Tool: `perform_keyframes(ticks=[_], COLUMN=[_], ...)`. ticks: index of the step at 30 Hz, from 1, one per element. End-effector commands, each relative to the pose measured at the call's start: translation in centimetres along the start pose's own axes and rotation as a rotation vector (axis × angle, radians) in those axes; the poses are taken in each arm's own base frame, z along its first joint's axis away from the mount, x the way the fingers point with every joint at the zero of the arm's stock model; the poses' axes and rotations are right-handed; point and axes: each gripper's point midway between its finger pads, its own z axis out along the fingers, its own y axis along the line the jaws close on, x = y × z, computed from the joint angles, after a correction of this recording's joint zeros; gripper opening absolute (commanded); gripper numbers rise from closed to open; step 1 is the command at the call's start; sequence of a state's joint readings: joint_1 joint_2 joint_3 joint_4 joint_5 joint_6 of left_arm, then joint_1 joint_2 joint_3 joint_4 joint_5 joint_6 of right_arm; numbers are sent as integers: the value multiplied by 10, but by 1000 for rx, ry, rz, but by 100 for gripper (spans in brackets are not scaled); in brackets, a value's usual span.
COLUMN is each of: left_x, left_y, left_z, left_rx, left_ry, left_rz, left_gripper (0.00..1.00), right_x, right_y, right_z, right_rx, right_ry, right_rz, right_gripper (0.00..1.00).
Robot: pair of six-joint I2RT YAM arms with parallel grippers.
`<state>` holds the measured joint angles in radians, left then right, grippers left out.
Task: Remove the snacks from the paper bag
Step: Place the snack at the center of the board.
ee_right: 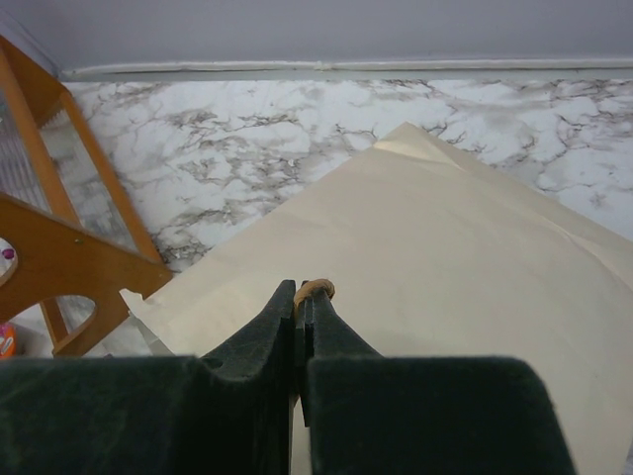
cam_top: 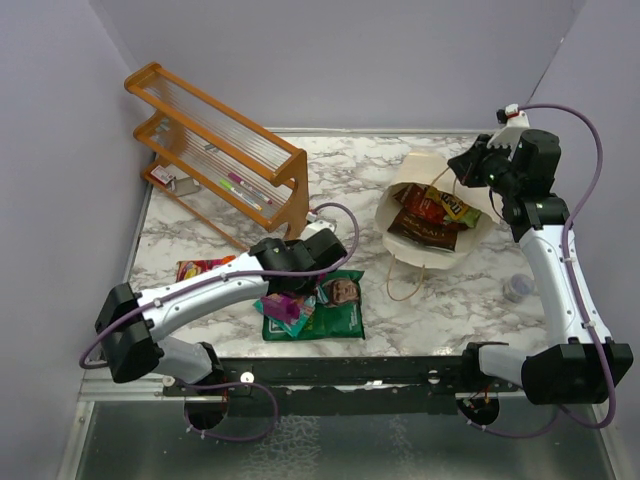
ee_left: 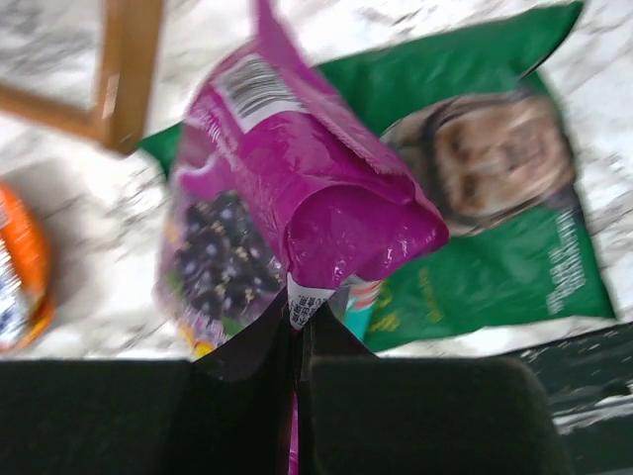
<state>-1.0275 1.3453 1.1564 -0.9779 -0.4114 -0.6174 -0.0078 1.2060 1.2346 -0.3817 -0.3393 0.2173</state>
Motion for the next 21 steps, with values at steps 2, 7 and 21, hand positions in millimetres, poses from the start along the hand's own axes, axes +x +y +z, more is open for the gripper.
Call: perform_keyframes(ticks=[2,7,21], left_x=[-55,-35,-11], left_y=[-82,-82,-52], left_z=[30,60,14], left_rx=[273,207,297], left_ry=[-177,-98,-159], left_rz=[-132,-88,-157], left_gripper=[0,7,53], right_x=[0,0,5], right_y=[11,14,17], right_z=[-3,-6,-3], right_rx=[-57,-67,-95], right_ry=[-5,-11,5], right_rz=[-7,-12,-5], right_gripper=[1,1,2])
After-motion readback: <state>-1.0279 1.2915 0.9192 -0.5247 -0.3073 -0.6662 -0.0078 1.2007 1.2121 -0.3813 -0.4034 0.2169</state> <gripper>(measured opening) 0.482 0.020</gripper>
